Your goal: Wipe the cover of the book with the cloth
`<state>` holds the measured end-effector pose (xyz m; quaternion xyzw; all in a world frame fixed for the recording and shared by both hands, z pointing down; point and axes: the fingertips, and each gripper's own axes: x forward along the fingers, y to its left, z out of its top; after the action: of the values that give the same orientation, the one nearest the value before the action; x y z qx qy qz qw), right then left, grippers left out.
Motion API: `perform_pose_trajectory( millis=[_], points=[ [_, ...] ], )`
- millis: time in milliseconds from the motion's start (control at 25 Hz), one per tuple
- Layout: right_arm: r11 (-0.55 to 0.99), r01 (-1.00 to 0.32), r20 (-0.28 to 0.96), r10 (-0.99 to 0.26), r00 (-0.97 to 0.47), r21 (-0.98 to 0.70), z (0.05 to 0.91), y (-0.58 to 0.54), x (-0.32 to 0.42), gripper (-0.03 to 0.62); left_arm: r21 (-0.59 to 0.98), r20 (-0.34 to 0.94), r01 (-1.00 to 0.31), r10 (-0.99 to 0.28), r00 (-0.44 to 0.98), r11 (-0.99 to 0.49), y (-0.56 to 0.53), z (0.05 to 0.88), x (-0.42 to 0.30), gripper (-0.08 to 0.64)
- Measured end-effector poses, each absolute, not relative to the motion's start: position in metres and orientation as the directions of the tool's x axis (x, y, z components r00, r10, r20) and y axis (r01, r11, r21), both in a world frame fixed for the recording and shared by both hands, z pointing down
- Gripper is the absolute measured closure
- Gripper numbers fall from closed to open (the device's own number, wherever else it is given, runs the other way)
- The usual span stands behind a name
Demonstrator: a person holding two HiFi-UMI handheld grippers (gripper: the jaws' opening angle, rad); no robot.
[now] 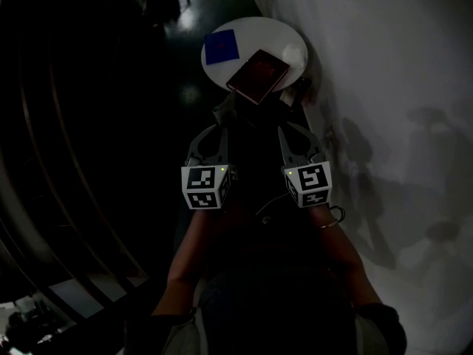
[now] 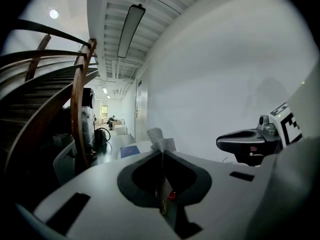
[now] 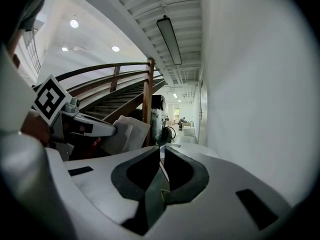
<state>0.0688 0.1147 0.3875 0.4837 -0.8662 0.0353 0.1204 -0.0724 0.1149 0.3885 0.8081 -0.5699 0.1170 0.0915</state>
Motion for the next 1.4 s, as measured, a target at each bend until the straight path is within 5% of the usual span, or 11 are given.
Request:
perform_pose_trajectory(
  millis=[800,1400],
  points=[
    [0.294,-0.956,0.413,-0.873,-0.262,0.017,0.453,-0.114,0.010,0.563,0.090,0.372,-0.861,-0.785,0.495,-0.500,-0.145,0.439,-0.146,0.535],
    [0.197,-0.980,0.454,-0.874,-0.171,0.010,0.473,-0.180,0.034,0.563,0.097,0.411,-0.841,-0.749,0.520,-0.531,-0.215,0.458,-0.142,0.535]
  ],
)
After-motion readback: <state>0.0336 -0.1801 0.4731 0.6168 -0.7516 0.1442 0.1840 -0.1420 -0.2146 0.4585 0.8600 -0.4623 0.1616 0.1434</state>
